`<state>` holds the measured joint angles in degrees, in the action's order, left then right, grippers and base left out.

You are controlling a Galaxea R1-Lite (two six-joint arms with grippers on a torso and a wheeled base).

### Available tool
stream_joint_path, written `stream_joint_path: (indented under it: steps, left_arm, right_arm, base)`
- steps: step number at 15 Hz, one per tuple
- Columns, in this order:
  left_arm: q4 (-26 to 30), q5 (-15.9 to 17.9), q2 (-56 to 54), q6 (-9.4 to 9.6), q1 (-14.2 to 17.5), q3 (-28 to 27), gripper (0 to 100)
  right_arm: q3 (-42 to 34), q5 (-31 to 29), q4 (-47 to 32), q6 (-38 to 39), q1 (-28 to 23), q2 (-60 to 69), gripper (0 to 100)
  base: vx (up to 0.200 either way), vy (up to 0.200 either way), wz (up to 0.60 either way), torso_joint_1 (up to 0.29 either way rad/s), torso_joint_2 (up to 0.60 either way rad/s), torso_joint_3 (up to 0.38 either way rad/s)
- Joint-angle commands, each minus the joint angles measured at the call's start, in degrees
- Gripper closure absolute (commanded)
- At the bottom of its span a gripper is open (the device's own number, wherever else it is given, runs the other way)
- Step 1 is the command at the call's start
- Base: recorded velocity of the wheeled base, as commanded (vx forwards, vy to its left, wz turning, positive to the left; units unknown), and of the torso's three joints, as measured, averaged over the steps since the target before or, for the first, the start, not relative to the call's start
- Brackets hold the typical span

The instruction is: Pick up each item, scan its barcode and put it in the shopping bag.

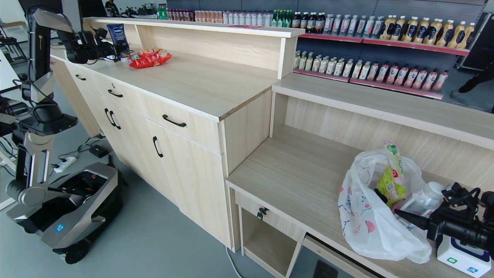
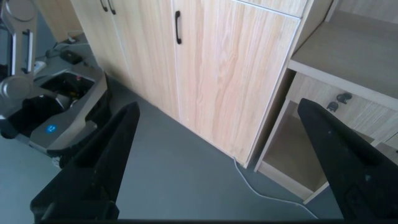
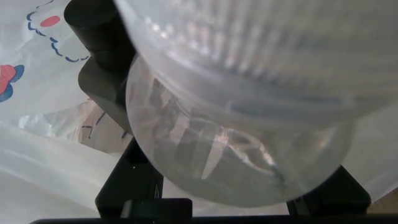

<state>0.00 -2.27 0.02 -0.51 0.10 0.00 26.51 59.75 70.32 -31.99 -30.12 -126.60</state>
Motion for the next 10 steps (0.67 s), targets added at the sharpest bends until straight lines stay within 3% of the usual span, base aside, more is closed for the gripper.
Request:
stream_joint_path:
  steps: [1, 9, 10]
  left_arm:
    - [0.0, -0.02, -0.02, -0.02, -0.01, 0.0, 0]
    - [0.0, -0.02, -0.02, -0.02, -0.01, 0.0, 0]
    - [0.0, -0.02, -0.02, -0.02, -0.01, 0.0, 0]
  right_arm:
    - [0.12, 0.02, 0.0, 0.0, -0.11, -0.31, 100]
    - [-0.32, 0.02, -0.09, -0.09, -0.29, -0.31, 100]
    - [-0.24, 0.02, -0.09, -0.09, -0.29, -0.31, 0]
  base:
    - [0.0, 0.0, 0.0, 0.0, 0.0, 0.0]
    - [0.0, 0.0, 0.0, 0.0, 0.0, 0.0]
    - [0.0, 0.0, 0.0, 0.0, 0.0, 0.0]
